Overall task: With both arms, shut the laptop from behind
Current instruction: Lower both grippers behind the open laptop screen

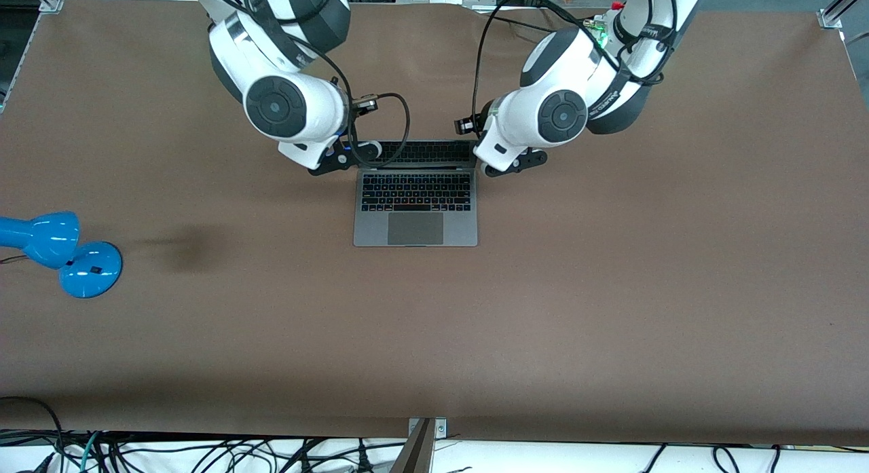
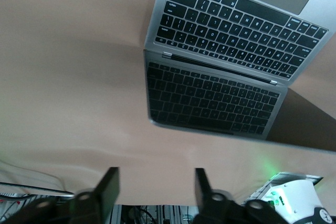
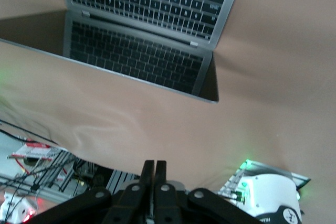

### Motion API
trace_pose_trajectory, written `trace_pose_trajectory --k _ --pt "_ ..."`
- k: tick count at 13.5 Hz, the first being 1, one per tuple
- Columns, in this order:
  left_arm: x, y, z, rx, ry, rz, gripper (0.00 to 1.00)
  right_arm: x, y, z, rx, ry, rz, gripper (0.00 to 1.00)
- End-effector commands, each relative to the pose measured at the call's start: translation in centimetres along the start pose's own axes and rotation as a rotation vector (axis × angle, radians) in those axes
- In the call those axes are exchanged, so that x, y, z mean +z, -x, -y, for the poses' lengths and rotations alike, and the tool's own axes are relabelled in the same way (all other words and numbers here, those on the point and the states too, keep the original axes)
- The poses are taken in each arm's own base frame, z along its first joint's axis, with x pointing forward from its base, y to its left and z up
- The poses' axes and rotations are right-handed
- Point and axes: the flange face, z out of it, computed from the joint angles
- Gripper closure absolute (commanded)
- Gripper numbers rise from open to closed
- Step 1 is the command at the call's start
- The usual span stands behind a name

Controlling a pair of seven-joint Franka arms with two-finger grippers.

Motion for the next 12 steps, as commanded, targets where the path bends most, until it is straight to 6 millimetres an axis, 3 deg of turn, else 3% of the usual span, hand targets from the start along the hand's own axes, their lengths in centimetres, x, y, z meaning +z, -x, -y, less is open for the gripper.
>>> trace_pose_trajectory --k 1,7,9,12 --pt "-0.2 0.0 -0.6 -0.030 0.023 0.006 1.00 1.7 -0.6 0.3 0.018 0.003 0.073 0.94" --pt "1.9 -1.7 -1.0 -0.048 0.031 -0.004 1.00 6.2 -4.4 -0.5 0.040 0.011 0.145 0.94" --pt "2.4 -2.4 -1.2 -0.052 0.036 -0.003 1.00 6.7 -5.1 -0.7 0.045 0.009 0.137 0.94" --pt "1.6 -3.4 -1.0 -0.060 0.057 -0.016 1.00 6.4 -5.6 -0.5 0.042 -0.004 0.099 0.94"
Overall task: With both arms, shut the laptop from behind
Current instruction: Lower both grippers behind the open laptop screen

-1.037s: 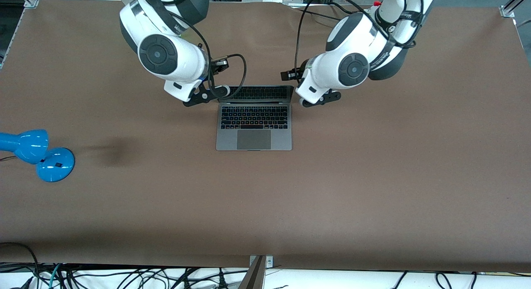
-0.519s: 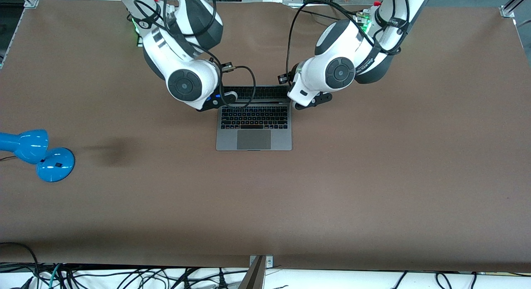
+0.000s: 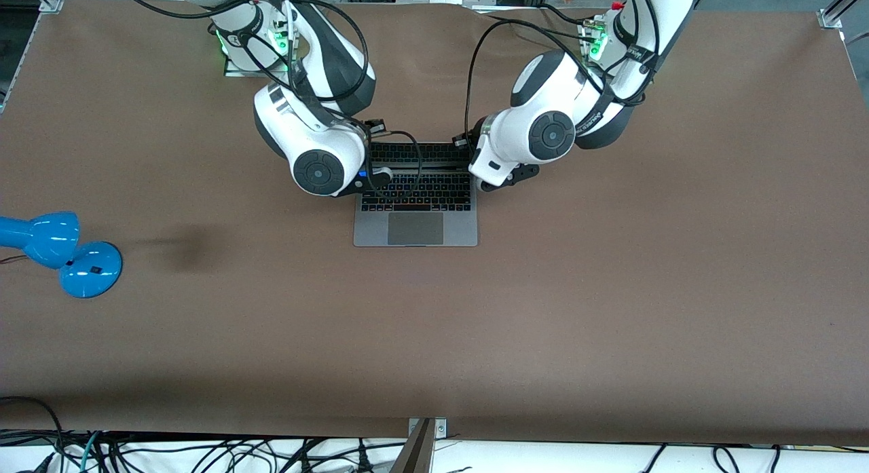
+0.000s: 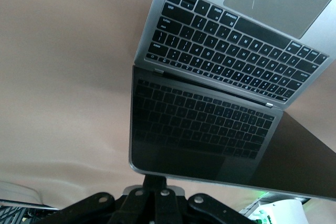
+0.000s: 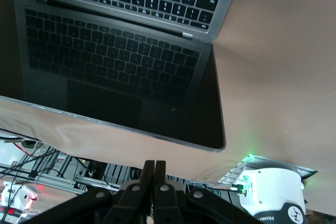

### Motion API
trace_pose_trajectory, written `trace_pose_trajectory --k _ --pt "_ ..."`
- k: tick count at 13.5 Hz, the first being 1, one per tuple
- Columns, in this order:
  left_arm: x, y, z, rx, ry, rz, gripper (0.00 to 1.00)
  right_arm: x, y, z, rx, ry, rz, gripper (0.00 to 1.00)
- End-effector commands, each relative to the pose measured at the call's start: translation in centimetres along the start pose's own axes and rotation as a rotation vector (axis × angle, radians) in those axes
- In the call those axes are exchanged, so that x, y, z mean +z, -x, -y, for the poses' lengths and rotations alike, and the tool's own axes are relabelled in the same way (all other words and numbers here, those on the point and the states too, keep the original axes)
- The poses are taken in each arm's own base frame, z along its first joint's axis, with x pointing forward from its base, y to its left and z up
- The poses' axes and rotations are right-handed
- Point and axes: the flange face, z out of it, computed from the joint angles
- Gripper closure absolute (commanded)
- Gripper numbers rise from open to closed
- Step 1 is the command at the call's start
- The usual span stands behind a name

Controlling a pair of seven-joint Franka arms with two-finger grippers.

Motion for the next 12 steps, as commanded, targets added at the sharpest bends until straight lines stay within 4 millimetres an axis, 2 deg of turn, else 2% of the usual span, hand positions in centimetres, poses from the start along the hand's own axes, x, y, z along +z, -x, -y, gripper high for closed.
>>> trace_pose_trajectory --k 1,5,11,12 --pt "-1.0 -0.9 -0.3 -0.005 0.024 -0.006 1.00 -0.8 -0.2 0.2 -0.001 -0.020 -0.038 0.94" --pt "-2.3 -3.4 -0.3 -0.024 0.061 -0.009 1.00 -0.2 -1.5 -0.4 0.011 -0.022 -0.048 0.94" --pt "-1.9 -6.7 -0.4 -0.052 0.067 -0.009 1.00 0.0 -2.9 -1.4 -0.009 -0.033 -0.064 0.94" --pt "-2.3 -7.4 -0.5 -0.057 0.075 -0.014 1.00 -0.3 -3.3 -2.4 -0.010 -0.032 -0.073 0.94"
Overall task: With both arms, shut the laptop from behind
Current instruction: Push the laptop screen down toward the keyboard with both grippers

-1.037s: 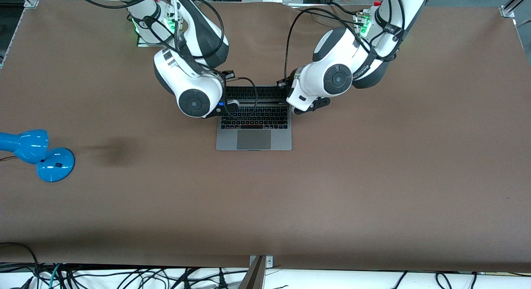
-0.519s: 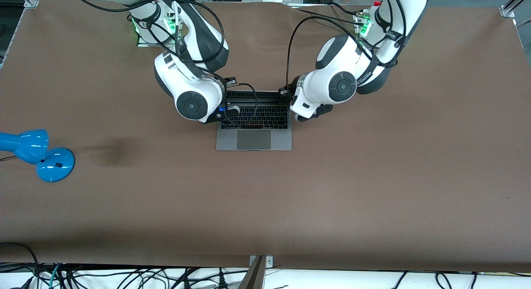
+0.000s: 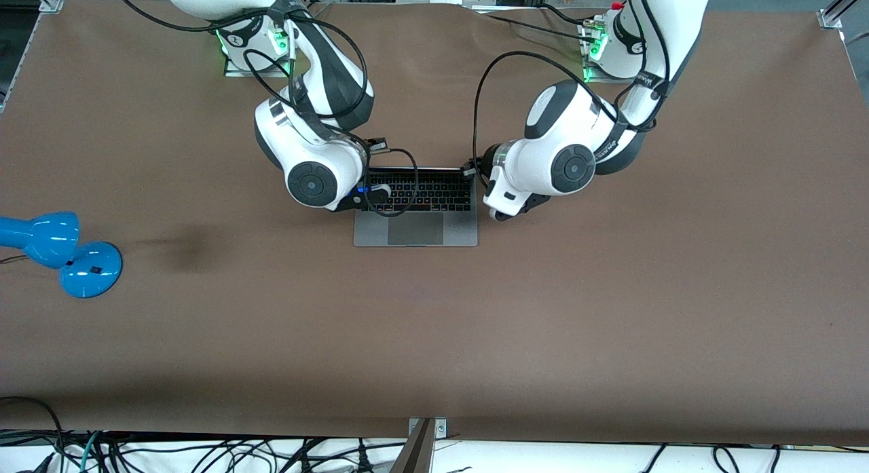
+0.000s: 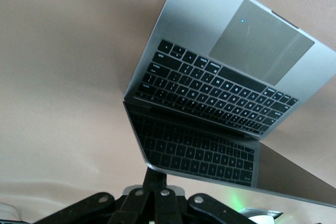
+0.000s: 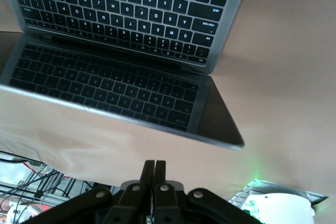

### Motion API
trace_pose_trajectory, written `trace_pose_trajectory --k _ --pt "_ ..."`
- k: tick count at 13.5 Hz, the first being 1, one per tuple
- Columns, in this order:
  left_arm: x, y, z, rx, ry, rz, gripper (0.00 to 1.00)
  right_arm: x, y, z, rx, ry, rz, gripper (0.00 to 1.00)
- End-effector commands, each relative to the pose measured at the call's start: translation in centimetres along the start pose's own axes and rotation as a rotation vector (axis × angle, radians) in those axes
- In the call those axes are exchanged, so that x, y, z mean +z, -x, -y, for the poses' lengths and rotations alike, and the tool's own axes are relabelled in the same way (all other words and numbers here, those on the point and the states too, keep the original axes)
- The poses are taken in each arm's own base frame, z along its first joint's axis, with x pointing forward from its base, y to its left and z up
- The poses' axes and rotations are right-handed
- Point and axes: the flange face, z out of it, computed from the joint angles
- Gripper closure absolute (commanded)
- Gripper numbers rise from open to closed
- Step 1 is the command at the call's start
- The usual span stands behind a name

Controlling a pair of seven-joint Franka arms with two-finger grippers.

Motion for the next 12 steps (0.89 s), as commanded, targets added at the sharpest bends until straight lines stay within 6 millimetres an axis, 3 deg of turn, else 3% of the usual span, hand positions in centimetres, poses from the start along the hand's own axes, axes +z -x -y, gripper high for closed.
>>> trace_pose_trajectory --k 1,6,10,12 --pt "-0.5 -2.0 -0.7 0.001 0.012 -0.013 1.00 -1.0 -0.8 -1.6 -0.030 -0.007 -0.020 0.94" --pt "0.4 -4.5 -0.8 -0.017 0.003 -0.015 1.00 -2.6 -2.5 -5.3 -0.072 -0.051 -0.085 0.94" --pt "0.9 -6.0 -1.1 -0.028 0.024 -0.028 1.00 -1.3 -4.0 -5.7 -0.056 -0.058 -0.087 0.94" --pt "1.3 -6.7 -1.2 -0.032 0.032 -0.030 1.00 -1.0 -4.8 -5.7 -0.059 -0.061 -0.107 1.00"
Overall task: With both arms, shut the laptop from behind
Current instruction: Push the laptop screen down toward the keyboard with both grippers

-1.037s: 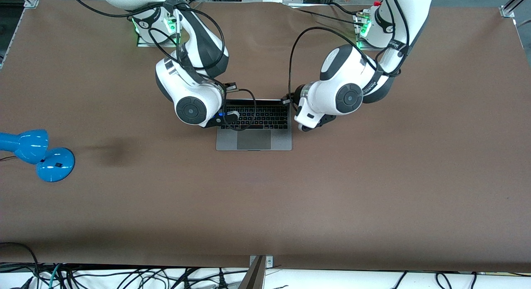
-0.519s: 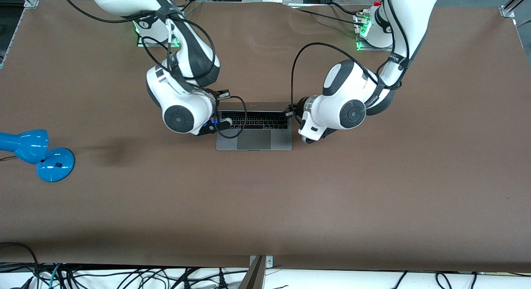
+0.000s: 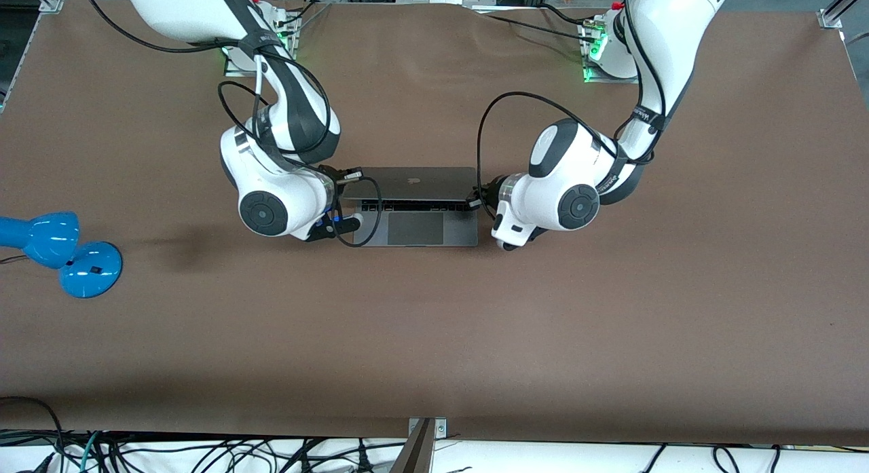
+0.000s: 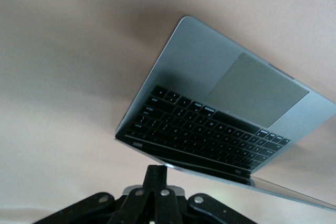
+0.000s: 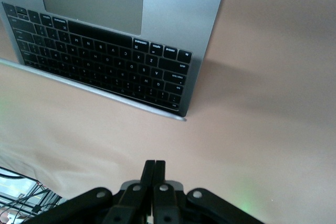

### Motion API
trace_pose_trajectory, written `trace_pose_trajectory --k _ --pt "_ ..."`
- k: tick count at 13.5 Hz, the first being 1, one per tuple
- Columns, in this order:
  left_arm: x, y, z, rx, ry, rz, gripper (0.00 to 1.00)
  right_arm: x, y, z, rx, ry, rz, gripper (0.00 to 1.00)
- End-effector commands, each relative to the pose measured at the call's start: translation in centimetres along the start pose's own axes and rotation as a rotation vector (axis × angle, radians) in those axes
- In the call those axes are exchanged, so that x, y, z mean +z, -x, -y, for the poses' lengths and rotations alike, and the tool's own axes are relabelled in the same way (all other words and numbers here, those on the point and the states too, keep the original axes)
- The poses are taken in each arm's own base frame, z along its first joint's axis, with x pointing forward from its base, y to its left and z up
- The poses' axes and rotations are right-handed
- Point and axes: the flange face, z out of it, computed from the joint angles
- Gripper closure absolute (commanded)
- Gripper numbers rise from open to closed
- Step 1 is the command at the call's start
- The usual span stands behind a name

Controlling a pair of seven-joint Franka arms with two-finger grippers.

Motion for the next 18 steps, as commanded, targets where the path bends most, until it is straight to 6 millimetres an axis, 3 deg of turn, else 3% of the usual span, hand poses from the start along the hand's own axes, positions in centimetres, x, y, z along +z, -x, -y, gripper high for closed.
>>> trace_pose_trajectory --k 1,5,18 --pt "0.3 -1.1 -0.8 0.014 0.000 -0.021 1.00 0.4 -1.2 0.2 -0.017 0.002 -0.032 1.00" --pt "0.7 -1.7 -0.7 0.011 -0.008 -0.023 1.00 1.5 -3.2 -0.5 -0.010 -0.005 -0.088 1.00" --pt "2.1 -3.6 -0.6 -0.007 0.014 -0.040 1.00 3.2 -6.4 -1.9 -0.046 0.015 -0.178 1.00"
